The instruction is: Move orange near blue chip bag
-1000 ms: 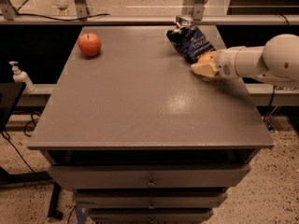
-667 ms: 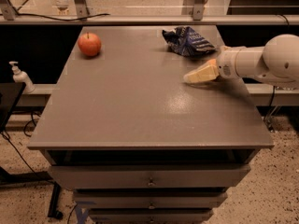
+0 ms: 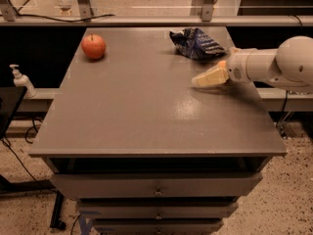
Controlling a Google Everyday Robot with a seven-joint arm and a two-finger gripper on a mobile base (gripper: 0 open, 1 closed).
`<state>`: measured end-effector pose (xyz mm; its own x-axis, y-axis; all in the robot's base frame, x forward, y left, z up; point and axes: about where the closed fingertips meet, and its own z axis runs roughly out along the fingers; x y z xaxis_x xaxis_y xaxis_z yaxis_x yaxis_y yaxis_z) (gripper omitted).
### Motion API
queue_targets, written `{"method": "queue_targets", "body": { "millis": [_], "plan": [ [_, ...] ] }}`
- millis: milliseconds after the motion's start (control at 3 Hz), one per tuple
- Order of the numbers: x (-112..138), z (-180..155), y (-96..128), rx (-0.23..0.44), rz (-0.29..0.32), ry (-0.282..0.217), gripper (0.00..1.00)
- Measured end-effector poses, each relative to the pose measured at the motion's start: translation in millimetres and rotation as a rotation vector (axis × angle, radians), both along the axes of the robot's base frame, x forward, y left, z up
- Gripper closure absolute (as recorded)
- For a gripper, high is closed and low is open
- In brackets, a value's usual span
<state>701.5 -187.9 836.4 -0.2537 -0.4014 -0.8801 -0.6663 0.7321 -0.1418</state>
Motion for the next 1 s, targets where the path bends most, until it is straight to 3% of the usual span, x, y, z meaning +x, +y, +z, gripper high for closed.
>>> {"method": "queue_targets", "body": {
  "millis": [333,1000],
  "plan": [
    [1.2,27.5,9.3,0.036,0.045,-0.063,0.0],
    [-13.8,74.4,-5.3,0.04,0.055,-0.15,0.0]
  ]
}}
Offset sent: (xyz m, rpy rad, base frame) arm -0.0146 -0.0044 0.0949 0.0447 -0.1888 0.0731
